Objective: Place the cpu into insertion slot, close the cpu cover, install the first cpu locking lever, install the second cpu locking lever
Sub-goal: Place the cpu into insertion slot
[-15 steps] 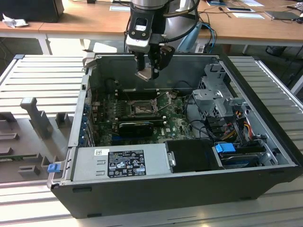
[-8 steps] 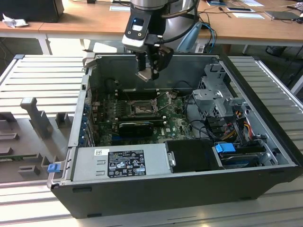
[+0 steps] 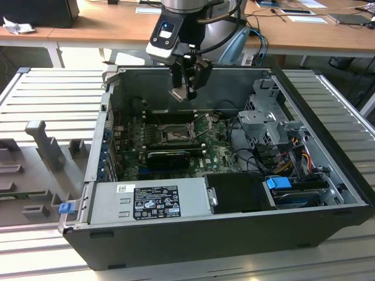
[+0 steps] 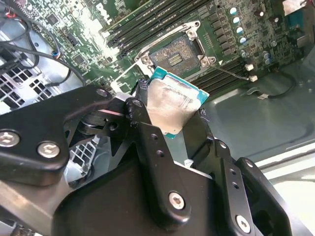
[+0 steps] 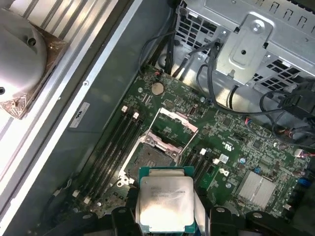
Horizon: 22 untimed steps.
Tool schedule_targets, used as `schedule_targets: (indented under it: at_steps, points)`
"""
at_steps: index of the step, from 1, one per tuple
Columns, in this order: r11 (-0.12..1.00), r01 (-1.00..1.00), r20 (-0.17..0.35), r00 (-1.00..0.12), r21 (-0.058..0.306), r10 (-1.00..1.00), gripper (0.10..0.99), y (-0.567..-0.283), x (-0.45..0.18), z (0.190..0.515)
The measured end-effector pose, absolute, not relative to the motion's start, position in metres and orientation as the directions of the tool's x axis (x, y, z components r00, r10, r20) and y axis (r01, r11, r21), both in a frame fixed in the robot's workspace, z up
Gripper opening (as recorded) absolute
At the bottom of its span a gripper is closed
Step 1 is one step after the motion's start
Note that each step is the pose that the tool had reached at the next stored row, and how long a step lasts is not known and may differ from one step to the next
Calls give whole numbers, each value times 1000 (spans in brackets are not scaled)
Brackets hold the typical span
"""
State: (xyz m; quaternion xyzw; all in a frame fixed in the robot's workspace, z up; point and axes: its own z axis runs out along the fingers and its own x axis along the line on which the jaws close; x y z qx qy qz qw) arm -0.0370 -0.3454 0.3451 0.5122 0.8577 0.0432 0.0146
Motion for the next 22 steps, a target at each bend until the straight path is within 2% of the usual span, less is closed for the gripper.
schedule_targets:
  at_steps: [11,22]
  points:
    - [311,946,19,-314,89,949,525,-345,-37,343]
    - [248,965,19,-250,89,968,525,-345,-37,341]
